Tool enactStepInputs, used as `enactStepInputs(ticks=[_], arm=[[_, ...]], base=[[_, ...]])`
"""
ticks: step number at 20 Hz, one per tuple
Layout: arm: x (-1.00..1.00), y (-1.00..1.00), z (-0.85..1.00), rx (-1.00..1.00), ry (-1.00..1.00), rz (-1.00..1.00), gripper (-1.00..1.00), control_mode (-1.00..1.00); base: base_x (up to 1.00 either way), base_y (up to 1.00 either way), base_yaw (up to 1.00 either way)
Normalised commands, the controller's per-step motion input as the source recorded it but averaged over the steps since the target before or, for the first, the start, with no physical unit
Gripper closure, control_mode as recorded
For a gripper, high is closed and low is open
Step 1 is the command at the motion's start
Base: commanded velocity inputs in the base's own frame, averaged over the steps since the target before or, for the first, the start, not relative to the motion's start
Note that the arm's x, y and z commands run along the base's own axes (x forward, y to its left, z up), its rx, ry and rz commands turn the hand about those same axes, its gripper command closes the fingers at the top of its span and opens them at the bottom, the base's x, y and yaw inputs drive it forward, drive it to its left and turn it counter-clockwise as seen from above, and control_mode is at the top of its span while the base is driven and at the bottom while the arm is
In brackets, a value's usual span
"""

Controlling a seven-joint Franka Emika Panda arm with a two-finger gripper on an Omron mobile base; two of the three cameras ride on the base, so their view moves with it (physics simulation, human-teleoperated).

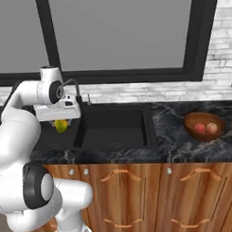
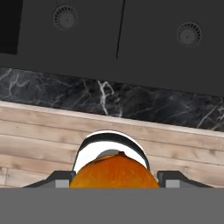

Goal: Pick the peachs from the cabinet and place them in one bowl. Pick the mango from the sink and place it in the other bowl.

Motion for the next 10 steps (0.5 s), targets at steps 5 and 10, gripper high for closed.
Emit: enactStepInputs(ticks=[5, 10], arm=[[0.0, 0.0, 0.0, 0.0, 0.0, 0.0, 1.0, 1.0], [0.0, 0.0, 0.0, 0.0, 0.0, 0.0, 1.0, 1.0]], base=[[-0.06, 0.66, 0.0], [-0.02, 0.67, -0.01]])
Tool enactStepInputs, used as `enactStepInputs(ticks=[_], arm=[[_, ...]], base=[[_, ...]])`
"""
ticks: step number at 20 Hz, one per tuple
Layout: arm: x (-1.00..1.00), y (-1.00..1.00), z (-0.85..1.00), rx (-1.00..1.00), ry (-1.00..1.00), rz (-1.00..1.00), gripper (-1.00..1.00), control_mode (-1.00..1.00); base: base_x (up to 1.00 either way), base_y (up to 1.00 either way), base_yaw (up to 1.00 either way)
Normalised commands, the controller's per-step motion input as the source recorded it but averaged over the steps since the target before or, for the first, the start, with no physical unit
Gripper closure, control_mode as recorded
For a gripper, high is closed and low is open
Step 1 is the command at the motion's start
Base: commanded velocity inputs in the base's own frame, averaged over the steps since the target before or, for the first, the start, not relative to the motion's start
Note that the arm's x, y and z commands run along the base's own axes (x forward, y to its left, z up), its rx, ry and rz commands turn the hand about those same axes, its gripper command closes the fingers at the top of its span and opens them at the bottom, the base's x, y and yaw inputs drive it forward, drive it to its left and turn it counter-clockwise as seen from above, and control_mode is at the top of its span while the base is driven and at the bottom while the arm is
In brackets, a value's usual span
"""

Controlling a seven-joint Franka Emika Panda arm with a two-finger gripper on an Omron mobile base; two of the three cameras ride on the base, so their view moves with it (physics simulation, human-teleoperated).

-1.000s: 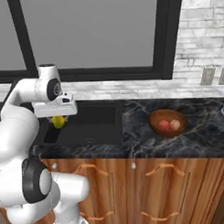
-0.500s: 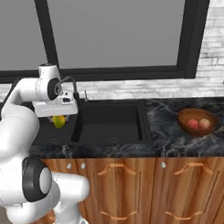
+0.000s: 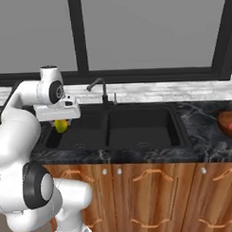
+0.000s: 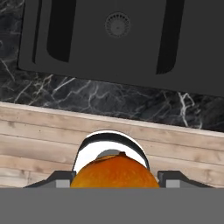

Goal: Pick the peachs from the cabinet and place them in one bowl. Pick the mango from the sink and place it in the other bowl.

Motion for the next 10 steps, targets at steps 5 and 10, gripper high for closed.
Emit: enactStepInputs(ticks=[5, 10], arm=[[0.0, 0.0, 0.0, 0.0, 0.0, 0.0, 1.0, 1.0], [0.0, 0.0, 0.0, 0.0, 0.0, 0.0, 1.0, 1.0]], base=[[0.0, 0.67, -0.02], [0.0, 0.67, -0.03]])
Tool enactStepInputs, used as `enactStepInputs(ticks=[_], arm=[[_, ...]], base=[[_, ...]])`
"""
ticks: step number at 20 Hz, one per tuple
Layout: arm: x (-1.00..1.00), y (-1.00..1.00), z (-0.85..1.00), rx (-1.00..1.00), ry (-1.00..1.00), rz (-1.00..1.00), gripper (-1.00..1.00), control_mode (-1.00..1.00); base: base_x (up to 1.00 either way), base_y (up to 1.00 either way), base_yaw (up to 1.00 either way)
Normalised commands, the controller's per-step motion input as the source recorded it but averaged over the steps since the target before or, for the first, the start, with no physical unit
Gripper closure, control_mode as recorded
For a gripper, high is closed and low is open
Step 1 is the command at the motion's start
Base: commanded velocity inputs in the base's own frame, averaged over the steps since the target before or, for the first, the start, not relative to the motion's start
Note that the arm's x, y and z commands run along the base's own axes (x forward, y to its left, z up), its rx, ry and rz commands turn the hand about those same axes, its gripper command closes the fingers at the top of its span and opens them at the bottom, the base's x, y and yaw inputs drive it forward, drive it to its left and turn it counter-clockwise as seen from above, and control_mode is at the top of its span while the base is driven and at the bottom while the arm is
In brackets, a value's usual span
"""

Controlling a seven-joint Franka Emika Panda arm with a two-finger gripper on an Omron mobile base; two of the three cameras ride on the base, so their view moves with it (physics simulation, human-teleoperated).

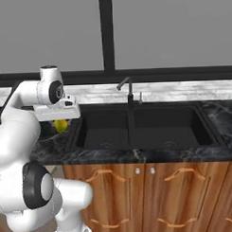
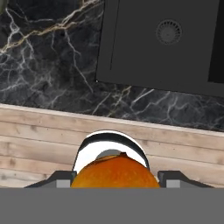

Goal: Pick the peachs from the cabinet and place them in one bowl. Pick the mango from the sink and place it in the other bowl.

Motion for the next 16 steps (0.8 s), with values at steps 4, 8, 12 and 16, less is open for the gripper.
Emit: enactStepInputs(ticks=[4, 8, 12, 16], arm=[[0.0, 0.0, 0.0, 0.0, 0.0, 0.0, 1.0, 1.0], [0.0, 0.0, 0.0, 0.0, 0.0, 0.0, 1.0, 1.0], [0.0, 0.0, 0.0, 0.0, 0.0, 0.0, 1.0, 1.0], [0.0, 0.0, 0.0, 0.0, 0.0, 0.0, 1.0, 1.0]], base=[[0.0, 0.66, -0.01], [0.03, 0.6, -0.02], [0.07, 0.57, -0.07], [0.17, 0.53, -0.07]])
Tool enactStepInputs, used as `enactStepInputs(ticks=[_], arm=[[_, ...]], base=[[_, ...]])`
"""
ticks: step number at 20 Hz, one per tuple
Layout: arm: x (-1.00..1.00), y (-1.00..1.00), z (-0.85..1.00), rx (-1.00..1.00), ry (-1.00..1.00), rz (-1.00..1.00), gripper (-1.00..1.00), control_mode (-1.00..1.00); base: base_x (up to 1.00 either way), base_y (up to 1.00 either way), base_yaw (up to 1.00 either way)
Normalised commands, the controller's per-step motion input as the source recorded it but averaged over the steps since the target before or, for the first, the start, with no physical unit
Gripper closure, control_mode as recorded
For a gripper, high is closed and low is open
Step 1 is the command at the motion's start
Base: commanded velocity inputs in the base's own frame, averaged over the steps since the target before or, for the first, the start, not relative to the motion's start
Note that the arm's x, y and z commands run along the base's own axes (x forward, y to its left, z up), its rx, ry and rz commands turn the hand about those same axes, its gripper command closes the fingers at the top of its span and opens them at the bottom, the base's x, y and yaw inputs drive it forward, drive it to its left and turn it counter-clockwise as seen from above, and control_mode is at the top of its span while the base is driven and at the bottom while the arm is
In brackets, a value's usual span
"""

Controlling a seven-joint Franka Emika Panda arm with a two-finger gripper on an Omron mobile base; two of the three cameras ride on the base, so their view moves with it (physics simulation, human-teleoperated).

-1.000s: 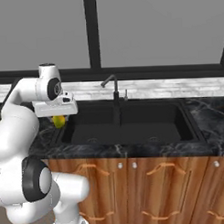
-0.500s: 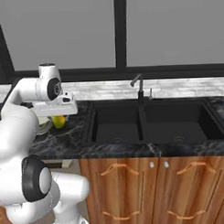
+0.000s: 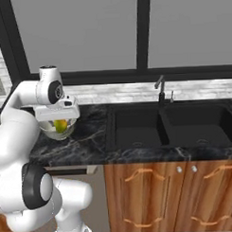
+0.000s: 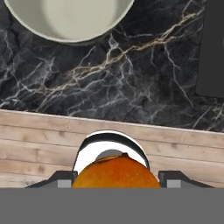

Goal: Pick the peachs from the cabinet and place them in one bowl. Pick the mango from the sink and place it in the other bowl.

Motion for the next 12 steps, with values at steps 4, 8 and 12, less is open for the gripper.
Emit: enactStepInputs(ticks=[4, 8, 12], arm=[[0.0, 0.0, 0.0, 0.0, 0.0, 0.0, 1.0, 1.0], [0.0, 0.0, 0.0, 0.0, 0.0, 0.0, 1.0, 1.0], [0.0, 0.0, 0.0, 0.0, 0.0, 0.0, 1.0, 1.0]], base=[[0.3, 0.49, -0.1], [0.34, 0.47, -0.06], [0.34, 0.43, -0.03]])
